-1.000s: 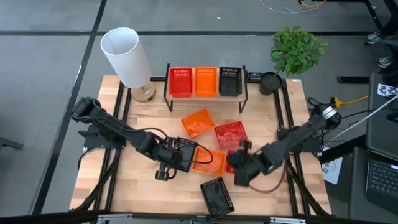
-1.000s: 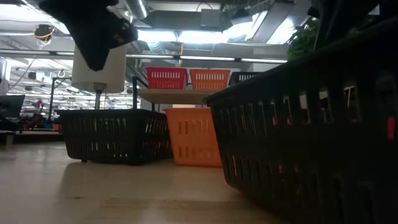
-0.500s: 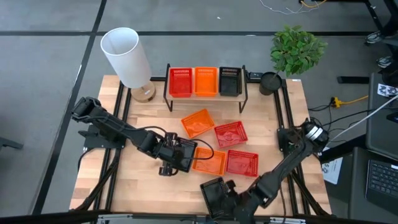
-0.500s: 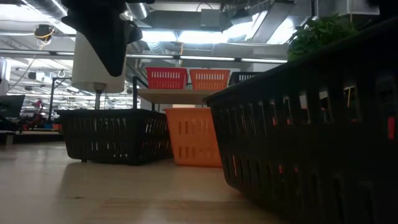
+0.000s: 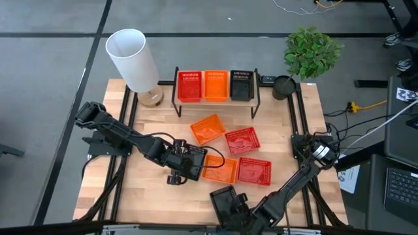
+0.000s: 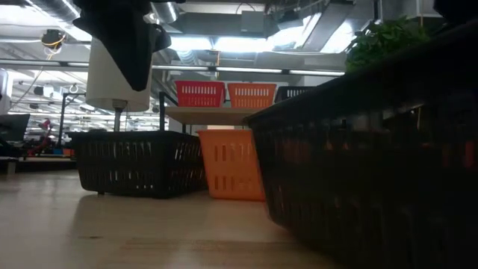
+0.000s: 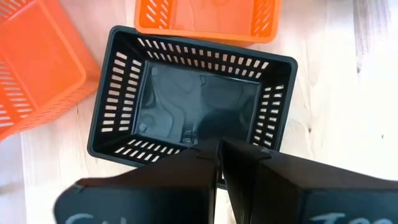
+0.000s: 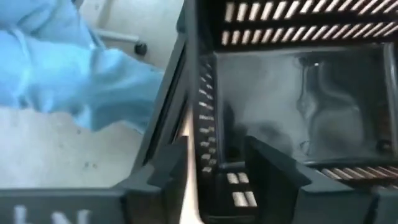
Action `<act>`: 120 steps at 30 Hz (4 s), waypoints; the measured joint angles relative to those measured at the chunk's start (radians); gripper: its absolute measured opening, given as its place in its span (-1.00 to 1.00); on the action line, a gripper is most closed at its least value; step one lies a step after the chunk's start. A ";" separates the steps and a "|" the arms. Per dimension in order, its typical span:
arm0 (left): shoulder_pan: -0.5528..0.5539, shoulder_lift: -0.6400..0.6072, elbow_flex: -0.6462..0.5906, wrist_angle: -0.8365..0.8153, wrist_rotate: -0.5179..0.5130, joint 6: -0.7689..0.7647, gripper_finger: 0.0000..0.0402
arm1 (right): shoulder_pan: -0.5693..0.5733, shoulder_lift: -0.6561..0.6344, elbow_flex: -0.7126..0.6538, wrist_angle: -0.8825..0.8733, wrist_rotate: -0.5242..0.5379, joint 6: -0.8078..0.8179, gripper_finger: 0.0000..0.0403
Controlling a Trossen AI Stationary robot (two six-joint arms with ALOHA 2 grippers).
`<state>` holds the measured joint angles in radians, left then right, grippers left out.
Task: Stack baskets on shelf by color
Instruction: Stack the bottom black basket on the black basket on the shelf
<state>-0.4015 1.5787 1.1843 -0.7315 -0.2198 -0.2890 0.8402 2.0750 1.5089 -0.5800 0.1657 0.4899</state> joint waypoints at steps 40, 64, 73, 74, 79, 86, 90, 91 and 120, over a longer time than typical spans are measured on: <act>-0.094 -0.063 0.003 -0.045 -0.528 -0.104 -0.94 | -0.161 -0.287 0.746 -0.991 0.762 -0.413 -0.99; -0.027 -0.076 0.001 -0.061 -0.450 -0.148 -0.94 | -1.244 -0.525 0.418 -0.754 -0.014 -0.944 -0.99; -0.019 -0.076 0.001 -0.061 -0.451 -0.146 -0.94 | -1.384 -0.585 0.116 -0.555 -0.105 -0.993 -0.99; -0.016 -0.076 0.001 -0.062 -0.451 -0.146 -0.94 | -1.384 -0.589 0.103 -0.535 -0.108 -0.998 -0.99; -0.001 -0.076 0.001 -0.063 -0.451 -0.146 -0.94 | -1.383 -0.593 0.061 -0.541 -0.118 -1.000 -0.99; 0.020 -0.076 0.001 -0.063 -0.451 -0.146 -0.94 | -1.376 -0.594 0.012 -0.538 -0.148 -1.000 -0.99; 0.032 -0.076 0.000 -0.063 -0.441 -0.145 -0.94 | -1.351 -0.595 0.012 -0.537 -0.137 -0.998 -0.99; 0.035 -0.076 0.000 -0.063 -0.441 -0.145 -0.94 | -1.343 -0.597 0.012 -0.537 -0.135 -0.997 -0.99; 0.048 -0.076 0.000 -0.064 -0.440 -0.145 -0.94 | -1.260 -0.654 0.005 -0.521 -0.056 -0.920 -0.99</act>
<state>-0.3531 1.5028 1.1847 -0.7959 -0.6594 -0.4343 -0.4193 1.4212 1.5139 -1.1009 0.1101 -0.4301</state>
